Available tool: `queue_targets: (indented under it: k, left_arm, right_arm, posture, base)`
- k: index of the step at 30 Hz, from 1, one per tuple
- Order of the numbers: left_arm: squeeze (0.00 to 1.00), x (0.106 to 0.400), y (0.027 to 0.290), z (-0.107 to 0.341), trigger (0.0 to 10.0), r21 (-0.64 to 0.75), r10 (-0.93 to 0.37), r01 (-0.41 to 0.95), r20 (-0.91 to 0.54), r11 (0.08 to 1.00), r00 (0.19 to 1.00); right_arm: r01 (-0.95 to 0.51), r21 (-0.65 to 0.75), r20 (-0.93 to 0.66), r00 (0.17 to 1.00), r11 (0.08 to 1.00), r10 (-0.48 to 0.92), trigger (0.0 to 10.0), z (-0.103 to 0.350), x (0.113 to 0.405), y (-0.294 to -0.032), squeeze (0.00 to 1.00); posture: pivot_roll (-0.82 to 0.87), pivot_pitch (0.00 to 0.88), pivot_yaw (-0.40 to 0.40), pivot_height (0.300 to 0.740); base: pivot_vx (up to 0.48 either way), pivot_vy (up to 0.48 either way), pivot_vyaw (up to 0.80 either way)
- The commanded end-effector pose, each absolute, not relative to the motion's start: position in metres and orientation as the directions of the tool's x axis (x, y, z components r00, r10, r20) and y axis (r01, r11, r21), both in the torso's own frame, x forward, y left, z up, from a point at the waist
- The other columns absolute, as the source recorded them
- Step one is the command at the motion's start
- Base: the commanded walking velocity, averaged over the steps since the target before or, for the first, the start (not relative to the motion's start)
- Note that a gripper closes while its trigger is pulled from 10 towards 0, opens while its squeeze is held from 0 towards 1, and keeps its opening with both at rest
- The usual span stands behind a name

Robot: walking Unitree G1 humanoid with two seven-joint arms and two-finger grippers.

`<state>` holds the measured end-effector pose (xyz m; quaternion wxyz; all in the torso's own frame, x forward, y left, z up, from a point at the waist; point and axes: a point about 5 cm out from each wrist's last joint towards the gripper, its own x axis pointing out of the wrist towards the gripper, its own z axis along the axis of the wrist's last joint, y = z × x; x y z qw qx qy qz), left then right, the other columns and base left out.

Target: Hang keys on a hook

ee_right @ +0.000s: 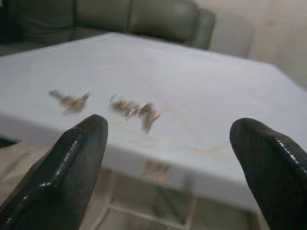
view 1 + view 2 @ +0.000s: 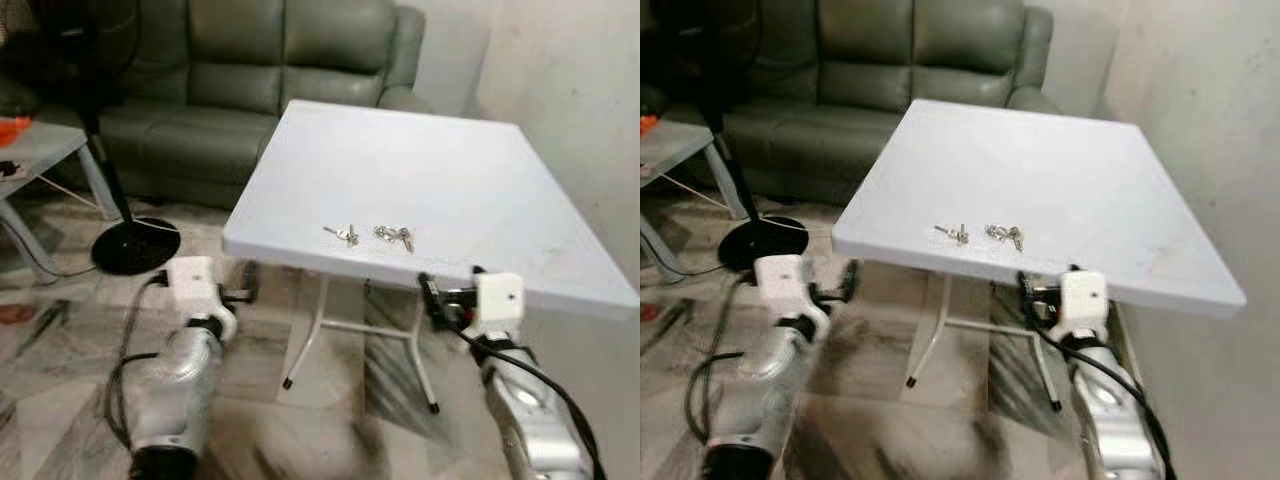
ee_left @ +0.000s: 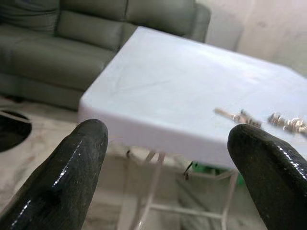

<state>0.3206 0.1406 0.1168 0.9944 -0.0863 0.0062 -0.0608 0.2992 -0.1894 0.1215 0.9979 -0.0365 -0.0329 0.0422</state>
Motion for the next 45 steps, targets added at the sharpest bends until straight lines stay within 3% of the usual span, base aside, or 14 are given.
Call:
queue_targets:
  k: [1, 45]
  left_arm:
    - [0.00, 0.3215, 0.1498, 0.1206, 10.0, -0.151, -0.102, 0.103, 0.009, 0.983, 0.995]
    - [0.00, 0.3163, 0.1504, 0.1167, 10.0, -0.151, -0.081, 0.079, -0.008, 0.985, 0.997]
  right_arm:
    - [-0.101, -0.075, 0.077, 0.991, 0.992, 0.107, 10.0, 0.1249, 0.3009, -0.1832, 0.00]
    - [-0.156, -0.084, 0.049, 0.986, 0.984, 0.160, 10.0, 0.1222, 0.2985, -0.1802, 0.00]
  posture:
    - [0.02, 0.022, -0.084, 0.740]
    - [0.03, 0.047, -0.090, 0.740]
  base:
    - [0.281, 0.000, 0.00]
    - [0.294, 0.000, 0.00]
